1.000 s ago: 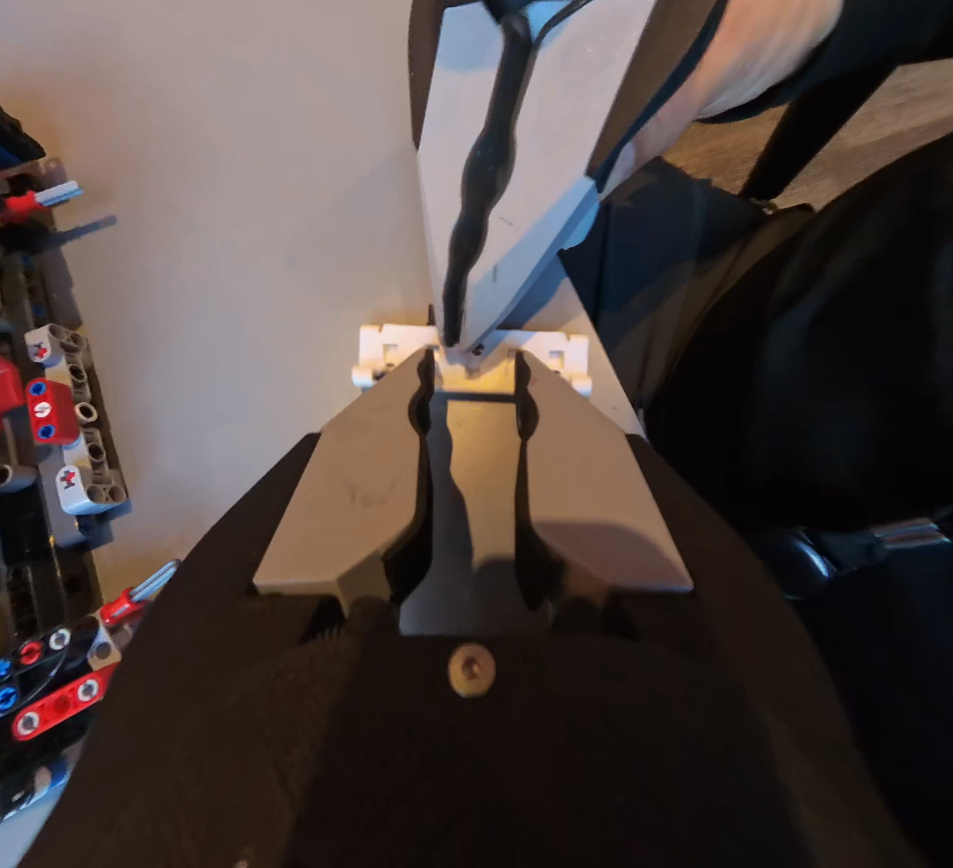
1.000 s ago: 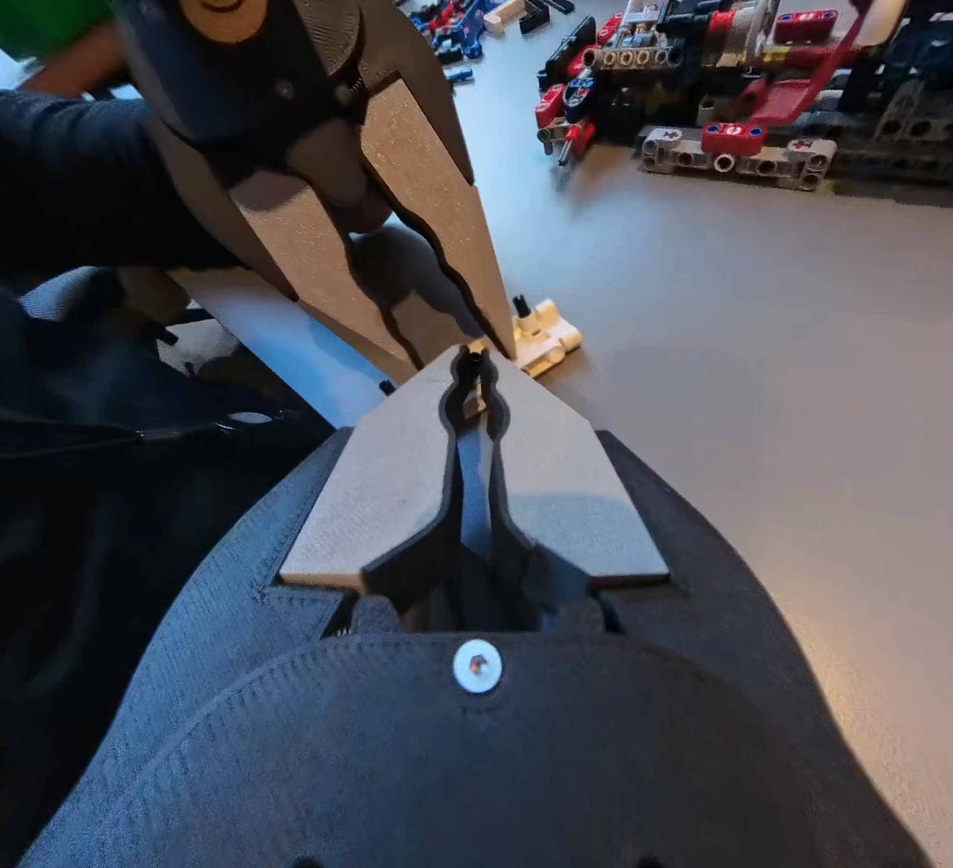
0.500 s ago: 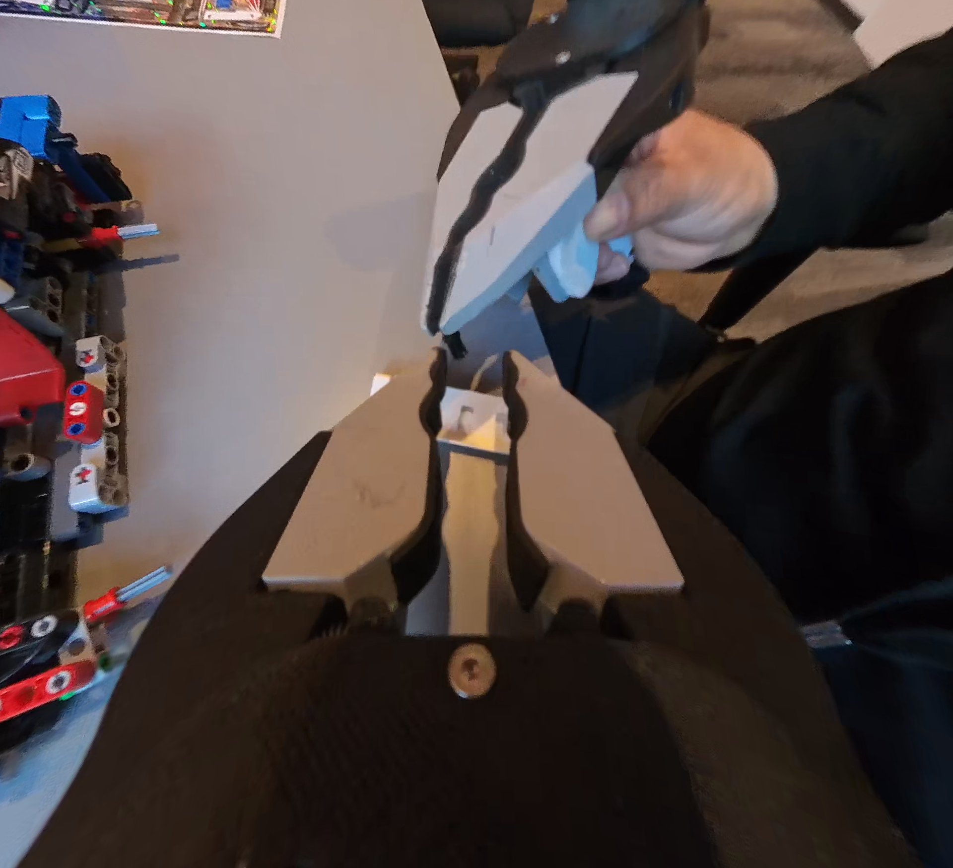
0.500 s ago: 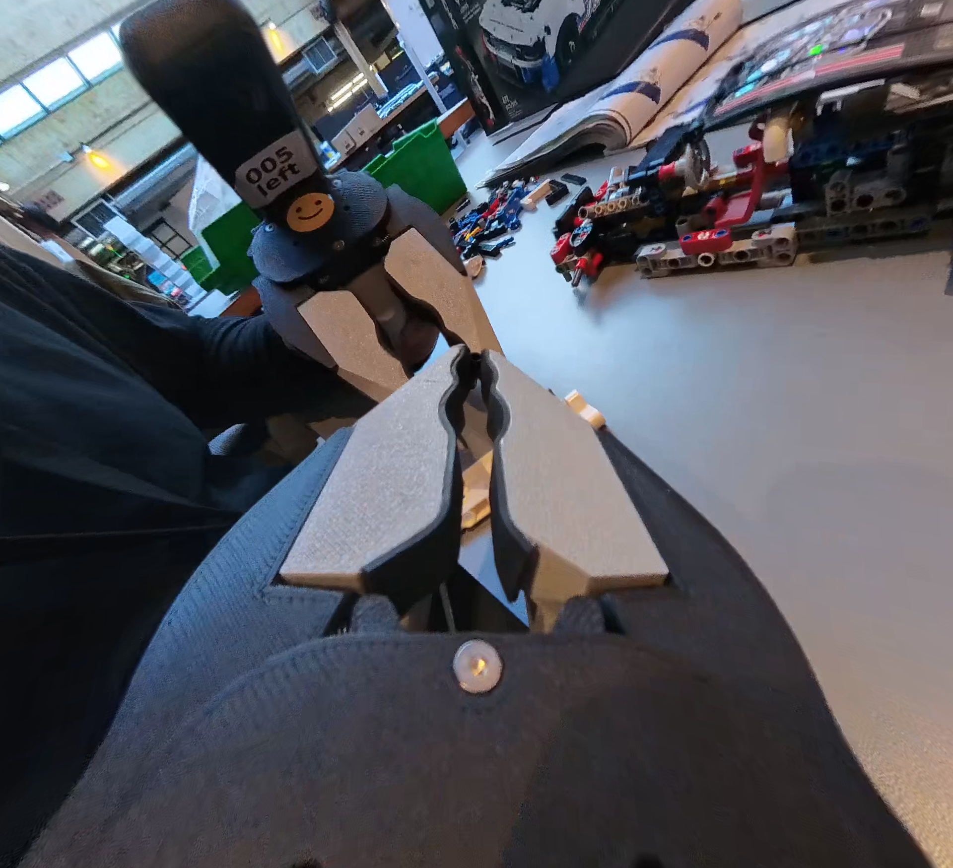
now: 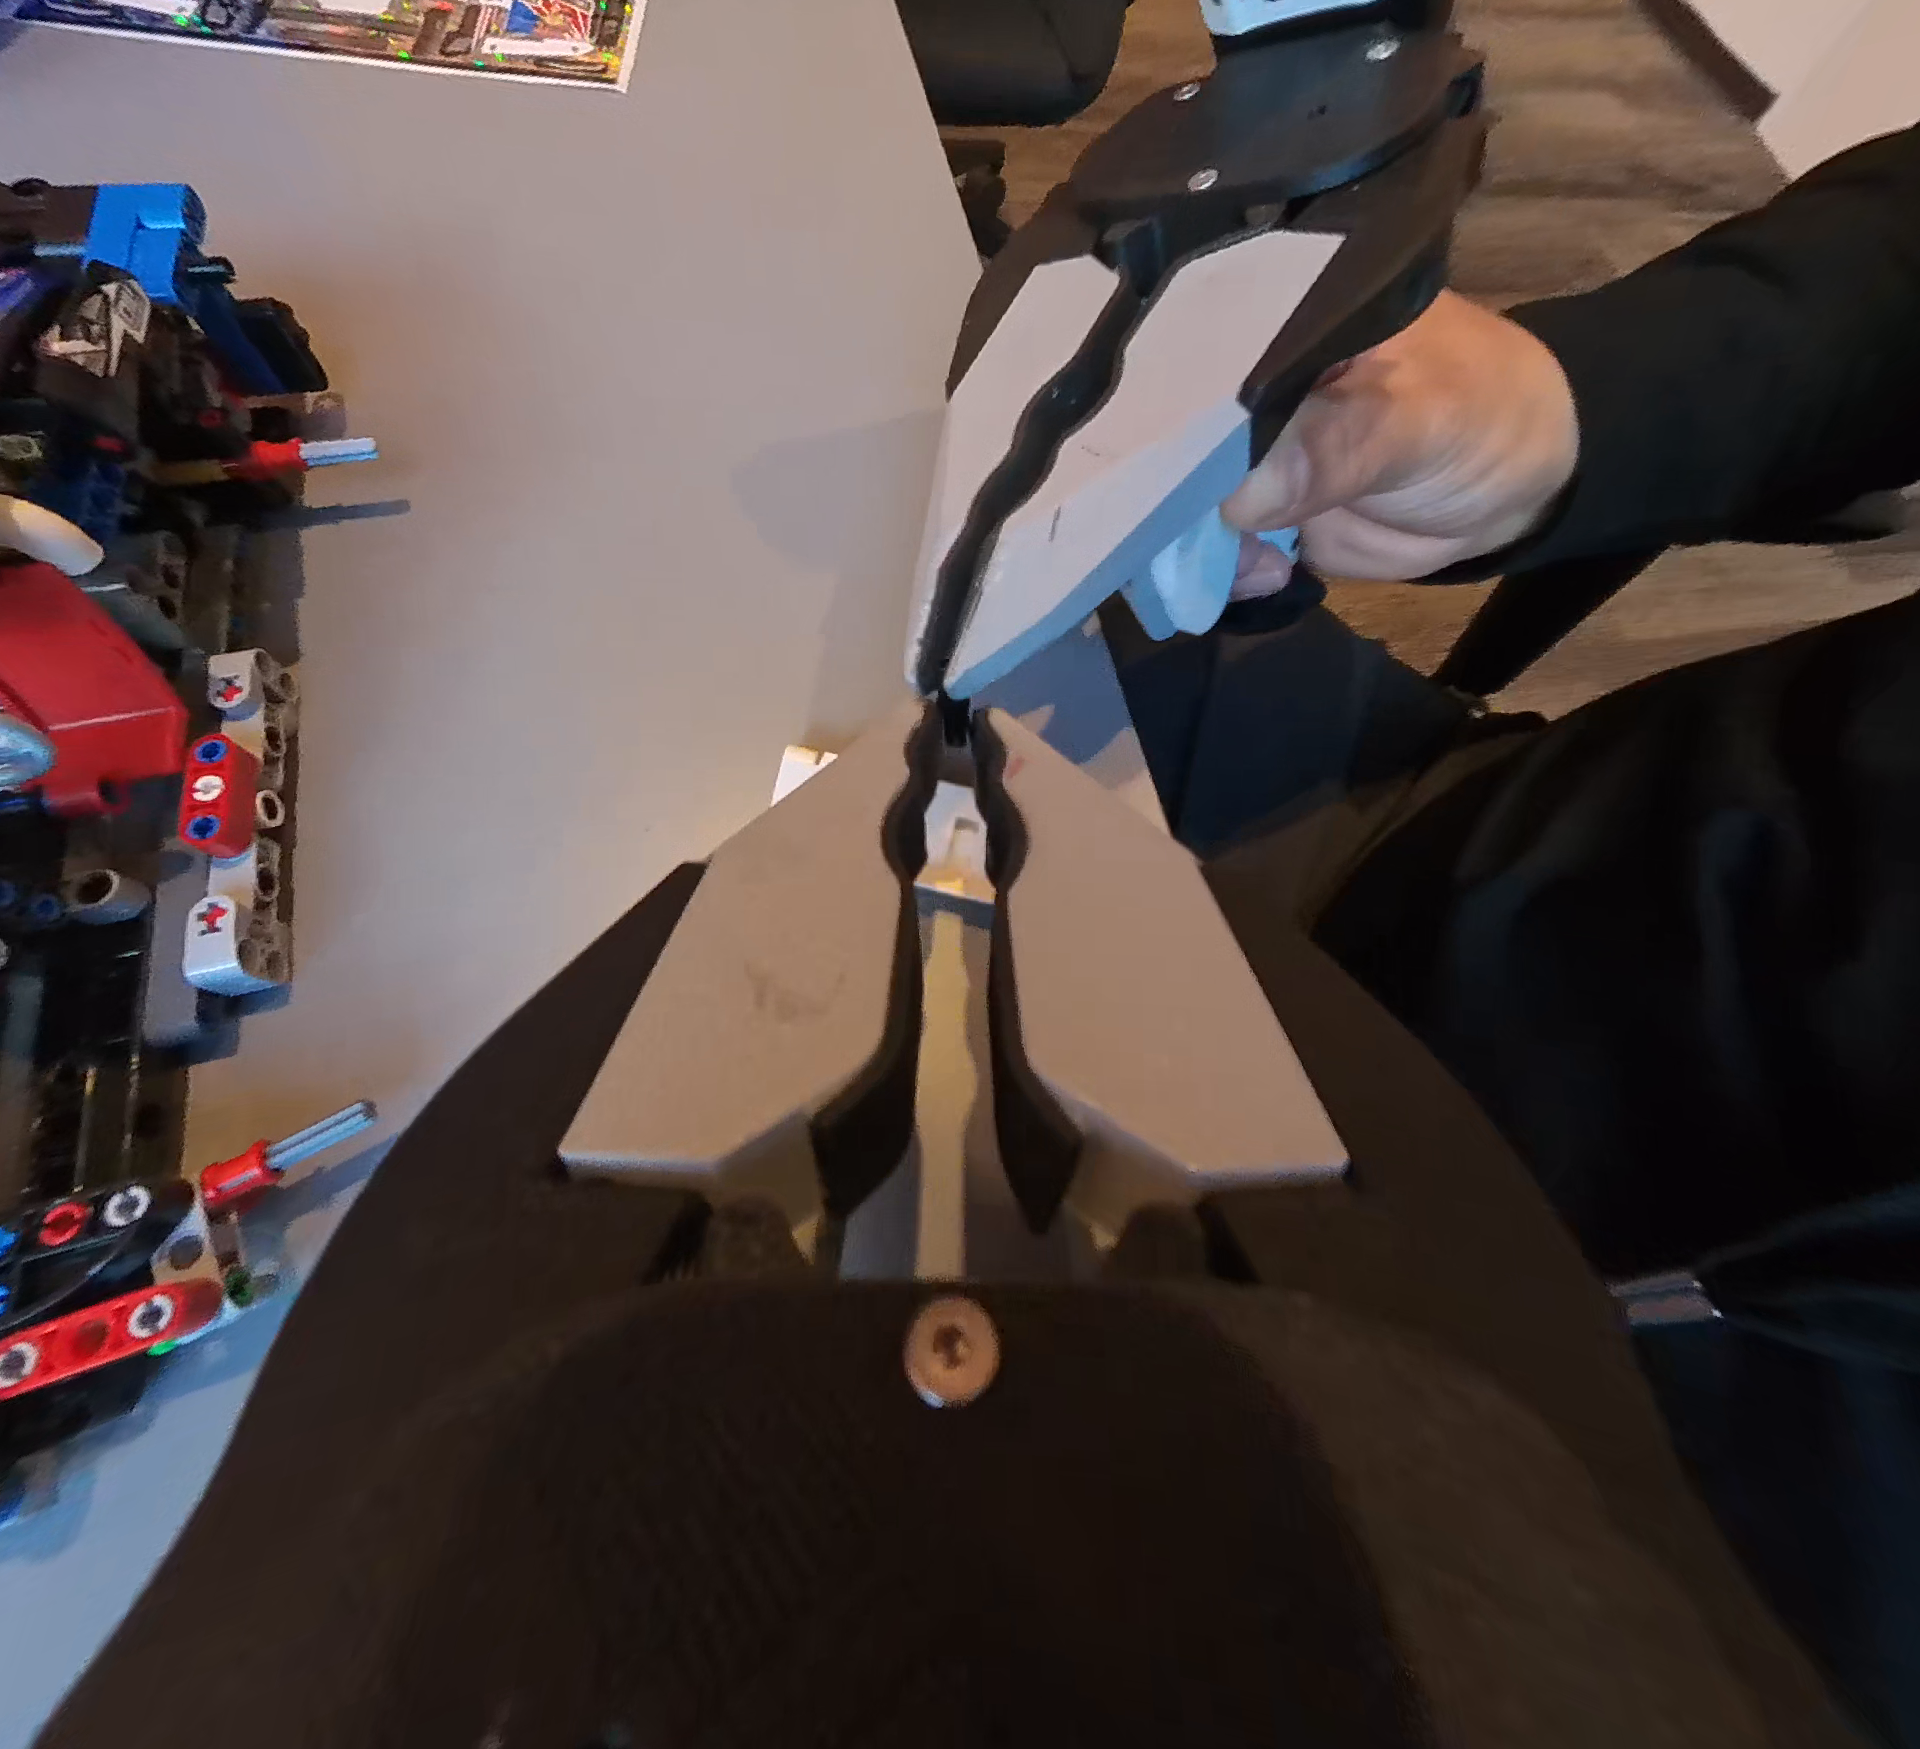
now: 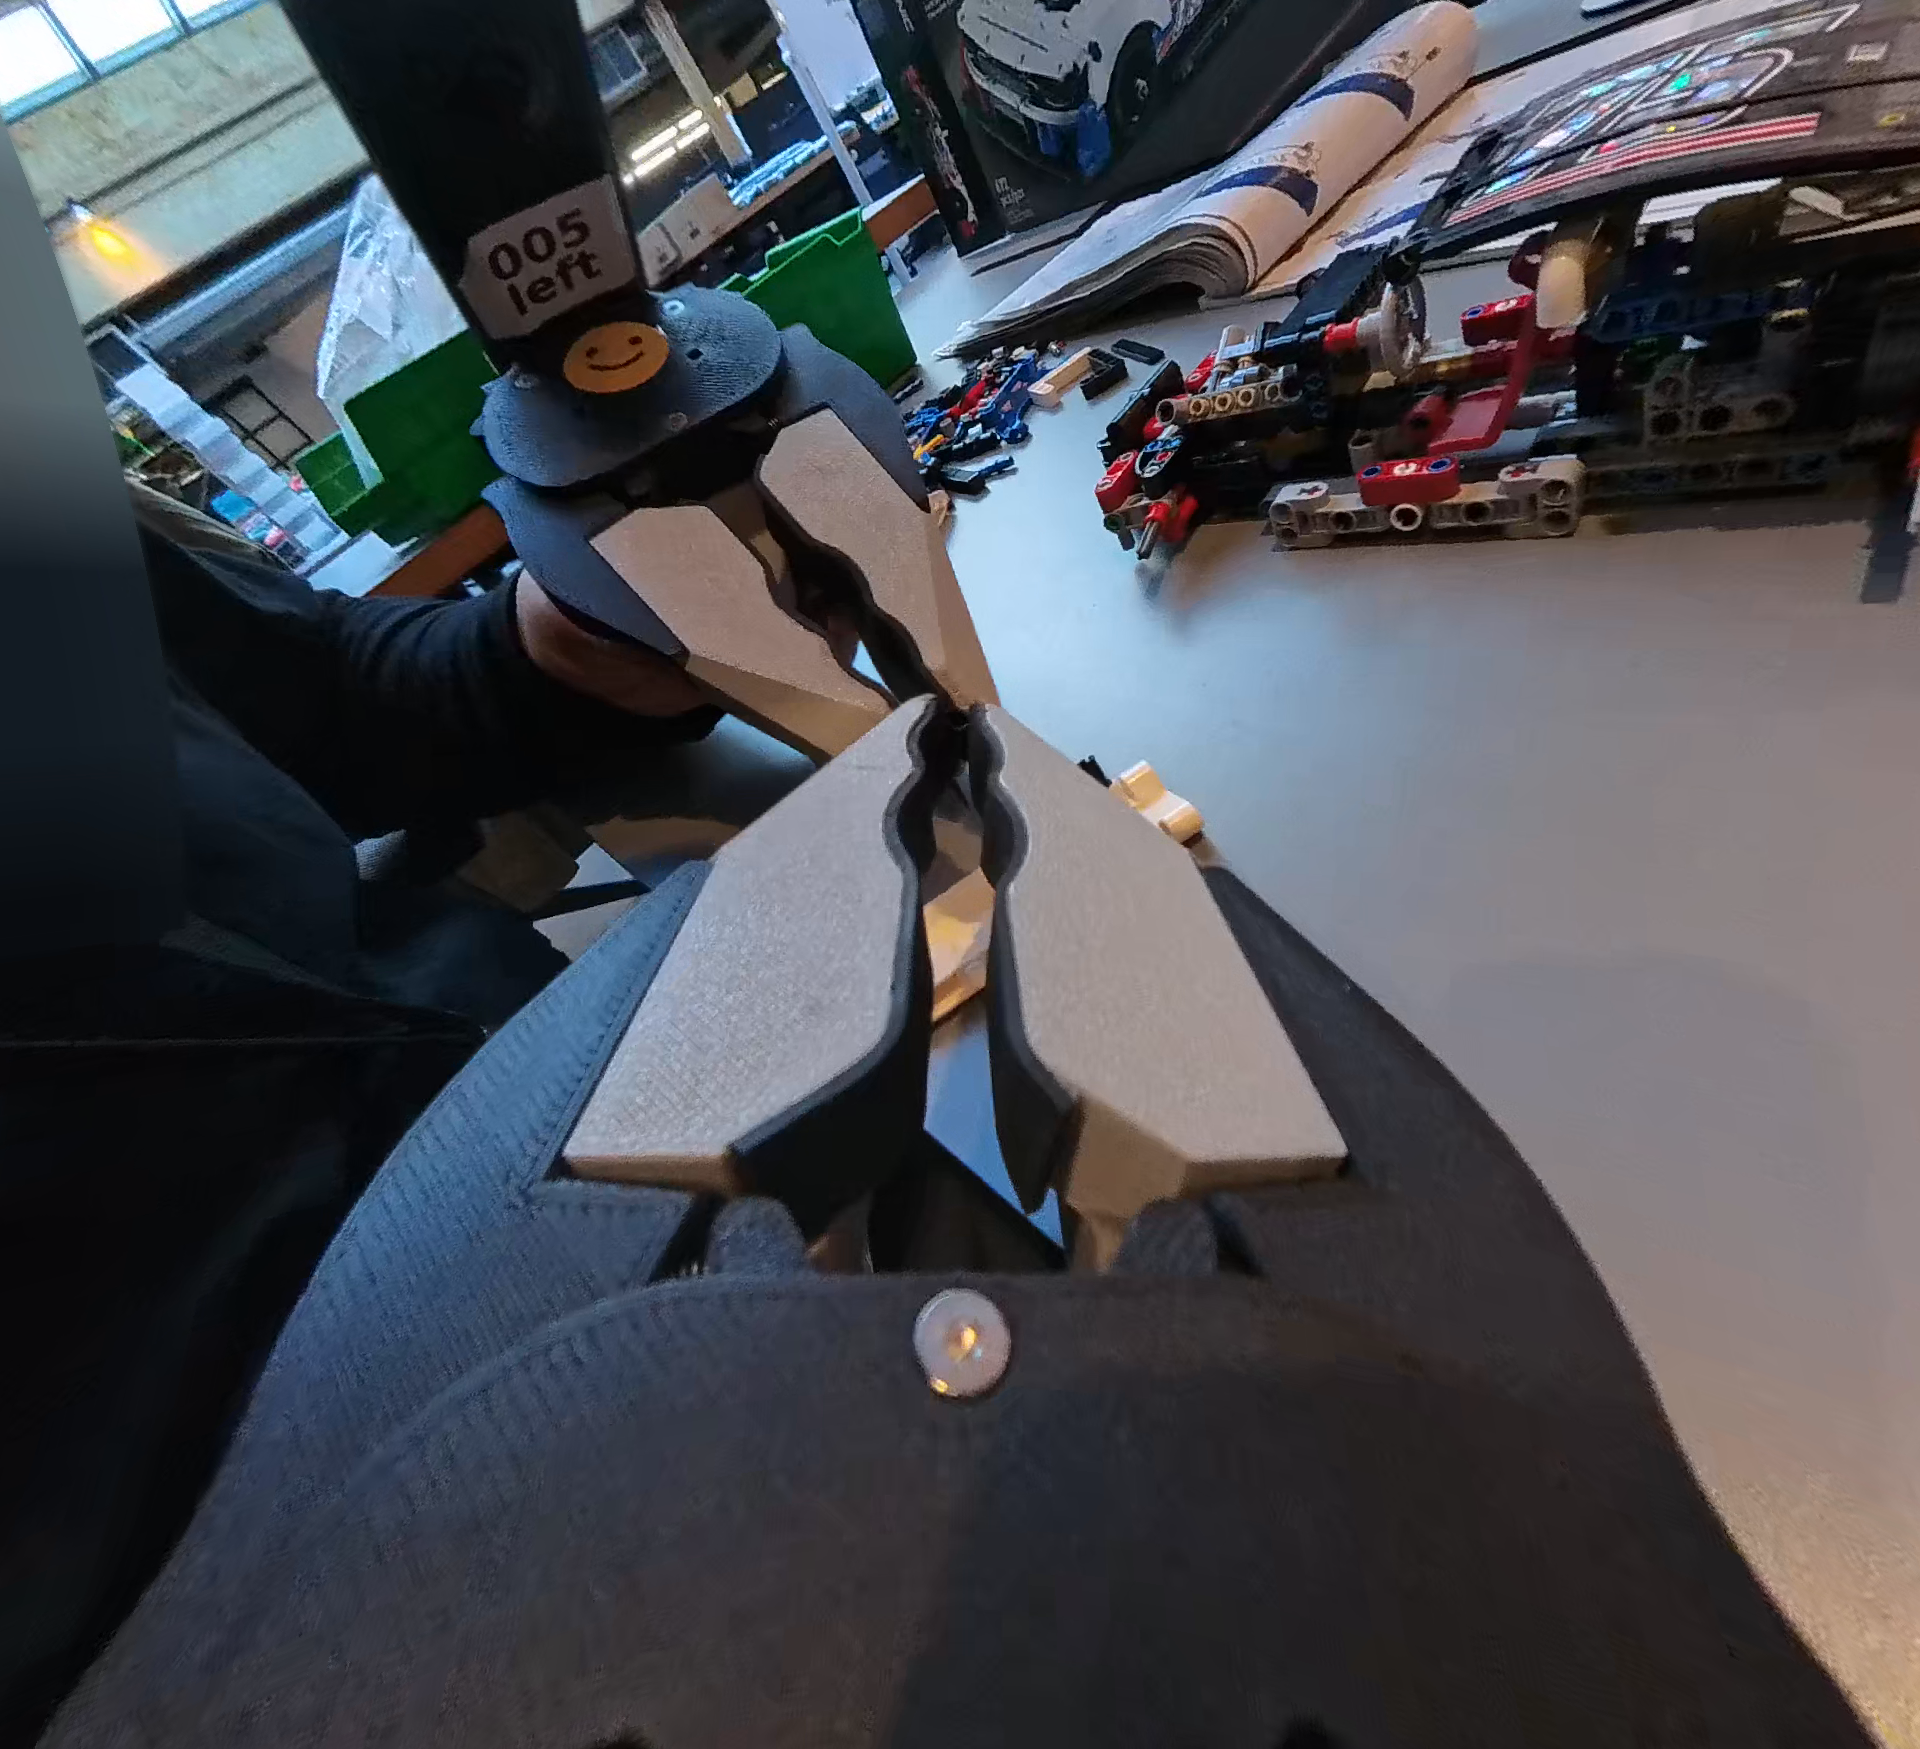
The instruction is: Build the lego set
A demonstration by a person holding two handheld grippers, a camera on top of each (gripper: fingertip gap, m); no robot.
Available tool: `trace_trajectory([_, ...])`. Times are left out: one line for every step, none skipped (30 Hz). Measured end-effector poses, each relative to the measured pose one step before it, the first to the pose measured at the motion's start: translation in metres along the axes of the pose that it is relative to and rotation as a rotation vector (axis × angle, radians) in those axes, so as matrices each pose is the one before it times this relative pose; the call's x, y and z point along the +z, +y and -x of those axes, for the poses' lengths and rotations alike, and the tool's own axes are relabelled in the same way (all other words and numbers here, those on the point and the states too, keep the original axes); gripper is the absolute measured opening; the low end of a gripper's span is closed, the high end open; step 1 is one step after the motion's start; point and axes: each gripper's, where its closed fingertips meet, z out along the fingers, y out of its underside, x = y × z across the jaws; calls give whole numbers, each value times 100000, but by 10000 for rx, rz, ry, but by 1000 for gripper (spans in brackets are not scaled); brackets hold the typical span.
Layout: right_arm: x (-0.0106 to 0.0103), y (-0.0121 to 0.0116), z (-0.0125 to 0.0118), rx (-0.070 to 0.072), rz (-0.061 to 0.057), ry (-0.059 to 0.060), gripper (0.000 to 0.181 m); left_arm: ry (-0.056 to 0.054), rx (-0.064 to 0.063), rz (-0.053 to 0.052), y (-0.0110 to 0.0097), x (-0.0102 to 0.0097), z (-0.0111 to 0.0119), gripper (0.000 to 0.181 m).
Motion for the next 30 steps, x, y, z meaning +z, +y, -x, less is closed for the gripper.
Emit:
trace_trajectory([40,11,-9,35,-8,-30,1,-100,146,33,24,-72,110,2])
trace_trajectory([25,31,9,42,24,-53,1,-65,152,99,90,-57,41,1])
trace_trajectory([1,134,51,-3,138,-93,1,1,185,177,151,-21,-68,2])
trace_trajectory([-33,263,179,-156,316,-173,1,33,263,228,204,-9,-166,2])
trace_trajectory([-82,364,414,-399,517,-297,1,78,332,228,212,-9,-275,1])
trace_trajectory([-195,366,489,-599,629,-281,7,173,263,196,147,3,-421,2])
trace_trajectory([-300,143,335,-733,500,-86,7,143,209,166,103,30,-380,1])
trace_trajectory([-306,-137,240,-845,272,80,6,-31,218,254,265,79,-89,1])
trace_trajectory([-253,-201,199,-864,232,154,7,-51,228,305,383,120,-24,2])
trace_trajectory([-143,-105,175,-813,291,153,5,132,209,230,285,123,-280,2])
trace_trajectory([0,81,341,-750,369,-6,4,140,110,106,122,79,-258,2])
trace_trajectory([128,291,403,-643,464,-85,3,81,8,33,33,19,-120,2])
trace_trajectory([210,354,184,-542,460,17,4,242,-42,-10,-9,-31,-316,2])
trace_trajectory([260,329,213,-523,384,-13,4,307,-80,-56,-84,-66,-404,2])
trace_trajectory([237,240,192,-511,305,-8,4,227,-100,-79,-98,-86,-278,1])
trace_trajectory([208,66,-15,-466,194,132,3,265,-95,-7,24,-63,-318,1])
trace_trajectory([171,-39,164,-394,106,-2,5,205,-89,40,98,-47,-237,1])
trace_trajectory([166,-68,440,-331,94,-189,4,160,-81,22,95,-26,-196,1])
trace_trajectory([112,-53,241,-311,93,-50,5,219,-89,41,166,42,-294,1])
trace_trajectory([98,-31,82,-264,70,42,1,121,-92,-4,89,49,-170,1])
trace_trajectory([120,68,140,-164,101,-32,1,77,-38,46,184,52,-92,1])
trace_trajectory([87,68,137,-117,97,-46,1,96,-61,41,132,68,-117,1])
trace_trajectory([58,-36,88,-89,19,-10,1,89,-71,26,71,24,-83,1])
trace_trajectory([55,-43,143,-61,9,-57,1,148,-34,34,56,22,-171,1])
trace_trajectory([38,10,140,-88,42,-67,1,141,-28,73,104,57,-146,1])
trace_trajectory([33,25,15,-110,51,4,2,70,-28,43,66,40,-32,1])
trace_trajectory([34,19,70,-91,46,-49,4,143,-29,56,61,48,-122,1])
trace_trajectory([22,-13,185,-73,36,-136,4,177,-48,46,42,46,-153,1])
trace_trajectory([16,16,70,-75,46,-59,2,83,-45,23,4,27,-27,1])
trace_trajectory([-3,60,-51,-66,65,13,3,43,-7,38,48,21,-22,1])
